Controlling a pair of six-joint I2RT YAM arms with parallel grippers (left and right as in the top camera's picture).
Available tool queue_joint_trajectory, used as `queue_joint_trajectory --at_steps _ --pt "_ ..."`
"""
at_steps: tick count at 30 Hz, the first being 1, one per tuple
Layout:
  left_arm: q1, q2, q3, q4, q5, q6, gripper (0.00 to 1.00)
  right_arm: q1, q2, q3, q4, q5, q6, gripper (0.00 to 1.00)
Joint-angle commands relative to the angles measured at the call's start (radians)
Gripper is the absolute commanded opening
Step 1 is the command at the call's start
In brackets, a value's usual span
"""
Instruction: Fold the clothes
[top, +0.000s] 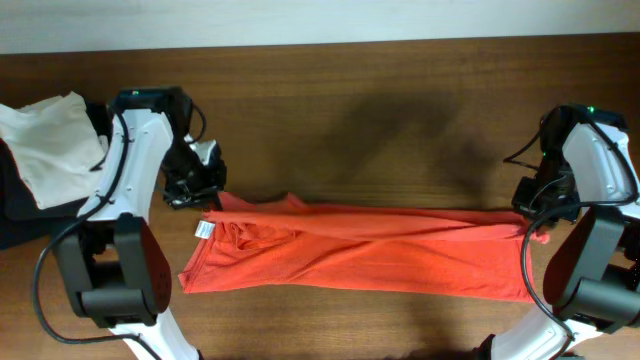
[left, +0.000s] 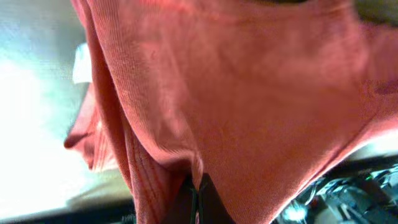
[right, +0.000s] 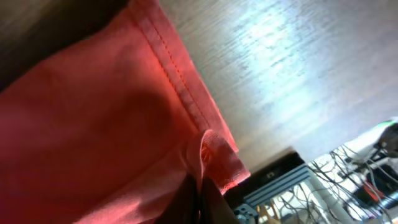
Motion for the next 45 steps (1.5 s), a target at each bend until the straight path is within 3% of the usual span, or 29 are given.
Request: queue_joint_trajectory --at_steps 1,3,4,5,6,10,11,13,16,17,22,25,26,27,32,35,42,43,45 --pt "0.004 -0.019 -0.107 0.035 -0.020 0.019 0.00 0.002 -0.025 -0.080 -0.004 0.050 0.026 0.17" --pt "0.004 -0.019 -0.153 0.043 -0.052 0.019 0.00 0.002 -0.025 -0.136 0.002 0.050 0.039 0.28" --pt "0.004 -0.019 -0.164 0.039 -0.064 0.019 0.01 0.002 -0.025 -0.143 0.002 0.050 0.043 0.29" --pt "0.003 -0.019 -0.177 0.028 -0.090 0.019 0.27 0.002 -0.025 -0.143 0.002 0.049 0.043 0.30" --pt "0.003 -0.019 -0.177 0.005 -0.126 0.016 0.46 0.002 -0.025 -0.143 0.003 0.045 0.054 0.30" --pt "0.003 -0.020 -0.148 0.043 -0.130 -0.036 0.45 0.003 -0.025 -0.143 0.059 -0.055 0.032 0.37" --pt "-0.006 -0.024 -0.116 0.087 -0.062 -0.041 0.45 0.003 -0.025 -0.143 0.077 -0.098 0.030 0.37" --pt "-0.089 -0.040 -0.103 0.276 0.090 -0.041 0.47 0.004 -0.025 -0.143 0.103 -0.143 0.016 0.41" --pt "-0.235 -0.037 -0.107 0.457 0.066 -0.052 0.56 0.004 -0.025 -0.143 0.106 -0.143 -0.003 0.49" --pt "-0.280 -0.035 -0.108 0.505 0.015 -0.137 0.60 0.004 -0.025 -0.143 0.106 -0.143 -0.003 0.49" --pt "-0.341 0.090 -0.108 0.549 0.015 -0.218 0.62 0.004 -0.025 -0.144 0.114 -0.143 -0.003 0.50" --pt "-0.362 0.158 -0.108 0.553 -0.038 -0.217 0.54 0.004 -0.025 -0.144 0.113 -0.143 -0.022 0.49" --pt "-0.365 0.163 -0.108 0.548 -0.036 -0.217 0.12 0.004 -0.025 -0.144 0.113 -0.143 -0.022 0.49" --pt "-0.365 0.163 -0.103 0.539 -0.034 -0.217 0.00 0.004 -0.025 -0.144 0.113 -0.143 -0.022 0.49" --pt "-0.378 0.071 -0.014 0.345 -0.026 -0.217 0.01 0.004 -0.025 -0.144 0.114 -0.140 -0.022 0.50" --pt "-0.480 0.047 -0.014 0.219 -0.034 -0.217 0.00 0.004 -0.025 -0.144 0.114 -0.139 -0.022 0.50" --pt "-0.713 0.047 -0.015 0.190 -0.043 -0.233 0.01 0.004 -0.025 -0.144 0.113 -0.139 -0.022 0.49" --pt "-0.714 0.047 -0.015 0.207 -0.056 -0.233 0.06 0.004 -0.025 -0.144 0.113 -0.139 -0.022 0.49" --pt "-0.694 0.047 -0.015 0.273 -0.098 -0.237 0.37 0.004 -0.025 -0.144 0.112 -0.139 -0.022 0.50"
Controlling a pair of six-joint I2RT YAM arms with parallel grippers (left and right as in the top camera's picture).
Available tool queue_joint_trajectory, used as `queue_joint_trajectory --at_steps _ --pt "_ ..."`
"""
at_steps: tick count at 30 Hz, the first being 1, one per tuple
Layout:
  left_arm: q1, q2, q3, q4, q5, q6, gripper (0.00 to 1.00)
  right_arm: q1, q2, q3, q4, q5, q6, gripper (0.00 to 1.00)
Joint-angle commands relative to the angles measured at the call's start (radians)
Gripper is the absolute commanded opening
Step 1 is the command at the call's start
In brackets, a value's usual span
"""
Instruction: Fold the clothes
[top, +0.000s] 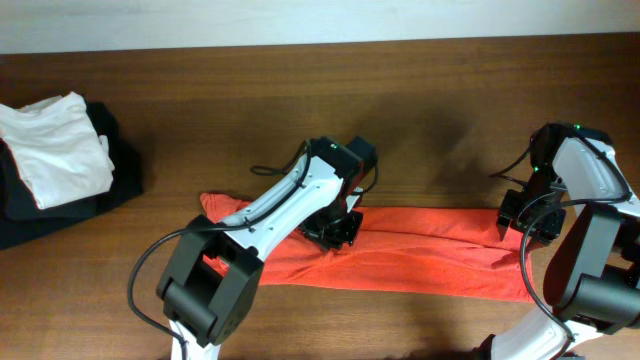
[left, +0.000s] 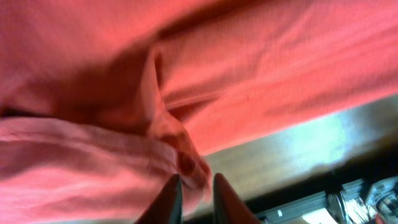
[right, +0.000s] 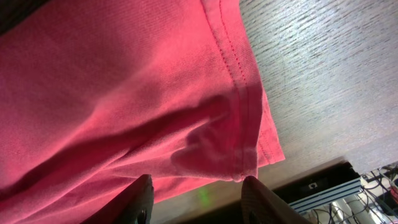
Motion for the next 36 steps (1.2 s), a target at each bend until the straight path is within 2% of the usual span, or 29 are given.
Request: queue_joint_trajectory --at_steps 1,2,6,9,11,13,14,15,16,17,18,19,20,21,22,26,29,30,32,36 --pt "0.031 -0.025 0.011 0.070 -0.048 -0.011 0.54 0.004 -0.020 -0.002 -0.009 -0.002 0.002 0.50" --pt "0.040 -0.025 0.011 0.069 -0.049 -0.011 0.61 0.004 -0.020 -0.002 -0.013 -0.002 0.002 0.50" --pt "0.170 -0.055 0.011 0.024 -0.121 -0.023 0.60 -0.003 -0.023 -0.002 -0.047 -0.023 -0.026 0.50" --pt "0.325 -0.105 0.011 0.023 -0.127 -0.022 0.60 -0.080 -0.029 -0.004 -0.031 -0.176 -0.130 0.56" --pt "0.464 -0.126 0.011 0.023 -0.126 -0.021 0.61 -0.174 -0.029 -0.066 0.017 -0.175 -0.156 0.65" --pt "0.533 -0.126 0.011 0.025 -0.116 -0.021 0.61 -0.203 -0.029 -0.126 0.087 -0.174 -0.162 0.74" --pt "0.547 -0.126 0.011 0.025 -0.116 -0.021 0.61 -0.205 -0.029 -0.148 0.130 -0.174 -0.183 0.75" --pt "0.558 -0.126 0.011 0.024 -0.117 -0.005 0.61 -0.205 -0.029 -0.181 0.209 -0.174 -0.183 0.89" --pt "0.559 -0.126 0.011 0.026 -0.116 -0.003 0.61 -0.205 -0.025 -0.218 0.269 -0.174 -0.183 0.93" --pt "0.558 -0.126 0.011 0.028 -0.116 -0.003 0.61 -0.205 -0.025 -0.249 0.303 -0.150 -0.183 0.93" --pt "0.558 -0.126 0.011 0.028 -0.116 -0.003 0.61 -0.205 -0.025 -0.276 0.325 -0.123 -0.182 0.91" --pt "0.559 -0.126 0.011 0.028 -0.116 -0.003 0.62 -0.205 -0.025 -0.296 0.345 -0.124 -0.182 0.81" --pt "0.559 -0.126 0.011 0.028 -0.116 -0.003 0.62 -0.205 -0.025 -0.296 0.345 -0.126 -0.182 0.60" --pt "0.559 -0.126 0.011 0.028 -0.116 -0.003 0.62 -0.205 -0.025 -0.296 0.345 -0.126 -0.182 0.30" --pt "0.559 -0.126 0.011 0.029 -0.117 -0.003 0.62 -0.205 -0.025 -0.285 0.346 -0.148 -0.182 0.04" --pt "0.601 -0.126 0.012 0.055 -0.119 -0.003 0.62 -0.205 -0.025 -0.062 0.269 -0.163 -0.182 0.04" --pt "0.667 -0.126 0.012 0.050 -0.095 -0.003 0.62 -0.177 -0.026 0.132 0.057 -0.163 -0.214 0.04" --pt "0.678 -0.126 0.012 0.051 -0.069 -0.003 0.62 -0.145 -0.027 0.139 0.015 -0.165 -0.227 0.04" --pt "0.678 -0.126 0.012 0.051 -0.066 -0.003 0.62 0.013 -0.027 0.139 -0.043 -0.185 -0.242 0.04" --pt "0.678 -0.126 0.012 0.052 -0.066 -0.003 0.63 0.346 -0.027 0.139 -0.038 -0.205 -0.177 0.04"
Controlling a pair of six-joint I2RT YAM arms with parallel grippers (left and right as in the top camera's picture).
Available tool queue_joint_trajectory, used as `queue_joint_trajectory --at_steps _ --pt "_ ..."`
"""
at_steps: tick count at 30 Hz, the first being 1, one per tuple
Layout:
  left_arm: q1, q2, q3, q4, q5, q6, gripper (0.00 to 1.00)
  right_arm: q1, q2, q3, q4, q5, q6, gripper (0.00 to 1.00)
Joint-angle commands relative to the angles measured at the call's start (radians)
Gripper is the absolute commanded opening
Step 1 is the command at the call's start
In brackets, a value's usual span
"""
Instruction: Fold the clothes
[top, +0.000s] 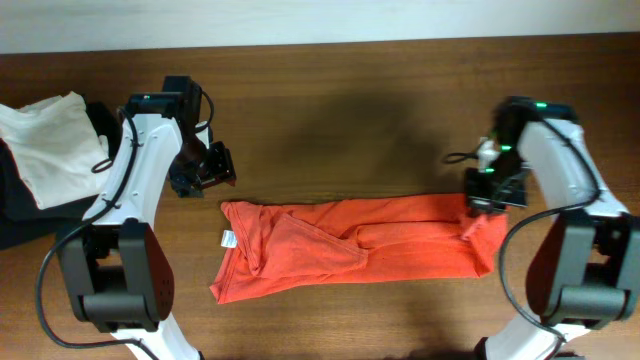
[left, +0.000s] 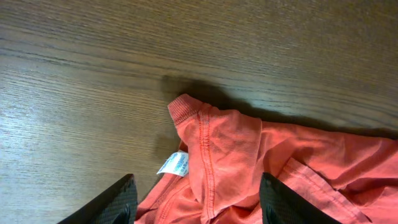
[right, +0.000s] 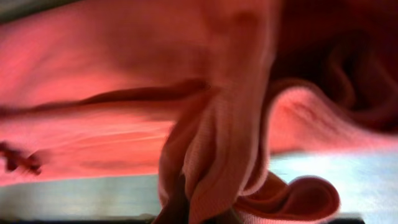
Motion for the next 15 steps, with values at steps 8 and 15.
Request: queue_joint_trajectory --at_steps 8,15 --pt "0.002 -0.027 0.012 0.002 0.014 0.008 0.63 0.526 -0.008 0.010 0.113 -0.032 0.238 0.11" --pt "0.002 -0.027 0.012 0.002 0.013 0.008 0.63 0.594 -0.008 0.010 0.090 -0.077 0.234 0.39"
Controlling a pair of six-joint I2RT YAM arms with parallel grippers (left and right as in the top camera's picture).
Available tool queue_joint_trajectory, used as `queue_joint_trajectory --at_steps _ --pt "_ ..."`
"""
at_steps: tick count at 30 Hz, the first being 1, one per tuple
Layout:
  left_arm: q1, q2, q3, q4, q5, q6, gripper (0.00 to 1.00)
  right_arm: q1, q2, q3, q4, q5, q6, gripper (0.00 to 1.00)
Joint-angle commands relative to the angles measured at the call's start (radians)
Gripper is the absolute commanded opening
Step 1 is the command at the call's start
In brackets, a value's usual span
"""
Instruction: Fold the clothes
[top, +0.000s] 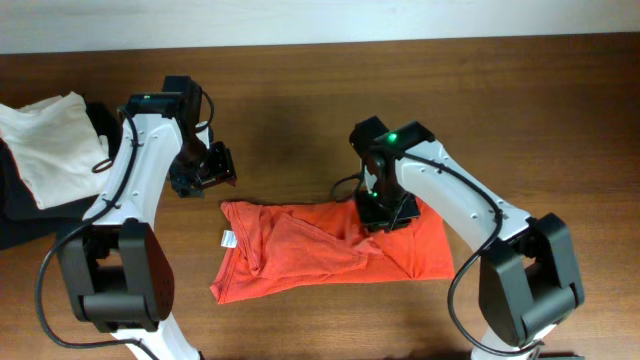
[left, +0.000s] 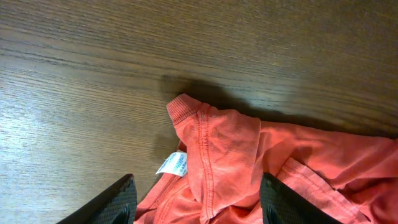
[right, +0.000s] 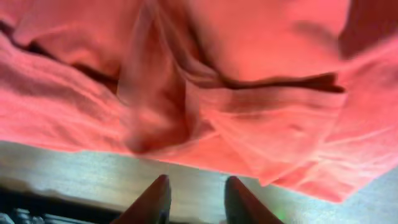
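An orange-red shirt (top: 330, 250) lies bunched on the wooden table, its right end folded in over the middle. A white label (left: 173, 163) sticks out near its collar corner (left: 183, 107). My left gripper (top: 204, 170) hovers open just beyond the shirt's far-left corner; in the left wrist view its open gripper (left: 196, 208) frames that corner without touching it. My right gripper (top: 386, 212) sits at the shirt's far edge near the middle. It is open (right: 194, 202), with bare table between the fingers and the shirt (right: 249, 74) just ahead.
A white cloth (top: 50, 140) lies on a dark garment (top: 20, 215) at the table's left edge. The table's far edge (top: 320, 45) meets a pale wall. Bare wood lies right of the shirt (top: 540, 200).
My right gripper was shut on the shirt's right end at the right side. It is now open at the middle, and that end lies folded over there. The left arm has not moved.
Both grippers first held the shirt stretched wide by its ends. Then my left gripper was at the middle with the left end there, and the right one stood open. Later the left was back, open, and the right was shut on the right end, now folded in.
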Motion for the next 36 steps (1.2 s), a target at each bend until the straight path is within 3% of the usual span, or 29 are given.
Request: queue_joint_trajectory --at_steps 1,3,4,5,8,9,10,13,14,16,18,20,22,26,32,36 --pt "0.002 -0.027 0.012 0.001 0.010 0.009 0.63 0.018 -0.008 0.010 -0.016 -0.012 0.003 0.39" --pt "0.002 -0.027 0.012 0.001 0.010 0.009 0.63 0.010 -0.008 0.010 -0.020 0.085 0.010 0.30" --pt "0.002 -0.027 0.012 -0.003 0.010 0.009 0.63 -0.024 -0.008 0.010 -0.018 0.280 0.131 0.38" --pt "0.002 -0.027 0.012 -0.005 0.010 0.009 0.63 -0.059 -0.008 0.009 0.000 0.305 0.145 0.42" --pt "0.002 -0.027 0.012 -0.005 0.003 0.009 0.63 -0.126 -0.007 -0.034 0.029 0.220 0.102 0.45" --pt "0.002 -0.027 0.012 -0.005 0.003 0.009 0.63 -0.126 -0.007 -0.062 0.056 0.211 0.095 0.50" --pt "0.002 -0.027 0.012 -0.005 0.003 0.009 0.63 -0.126 -0.007 -0.117 0.116 0.156 0.076 0.63" --pt "0.002 -0.027 0.012 -0.006 0.003 0.009 0.63 -0.126 -0.007 -0.240 0.249 0.031 0.072 0.61" --pt "0.002 -0.027 0.012 -0.006 0.003 0.009 0.63 -0.126 -0.007 -0.259 0.270 -0.019 0.049 0.57" --pt "0.002 -0.027 0.012 -0.006 0.003 0.009 0.63 -0.126 -0.007 -0.262 0.269 -0.101 -0.027 0.04" --pt "0.002 -0.027 0.012 -0.006 0.003 0.009 0.63 -0.125 -0.007 -0.262 0.254 -0.266 -0.138 0.05" --pt "0.002 -0.027 0.012 -0.006 0.003 0.009 0.63 -0.125 -0.007 -0.262 0.193 -0.420 -0.316 0.13" --pt "0.002 -0.027 0.012 -0.006 0.003 0.009 0.63 -0.125 -0.007 -0.262 0.095 -0.452 -0.416 0.37" --pt "0.002 -0.027 0.012 -0.029 0.003 0.017 0.64 -0.126 -0.009 -0.257 0.071 -0.452 -0.425 0.38" --pt "0.002 -0.026 0.011 -0.097 0.003 0.120 0.79 -0.127 -0.047 -0.027 0.053 -0.264 -0.307 0.38" --pt "0.002 -0.026 -0.086 -0.085 0.012 0.149 0.83 -0.105 -0.025 -0.133 0.112 -0.273 -0.280 0.38"
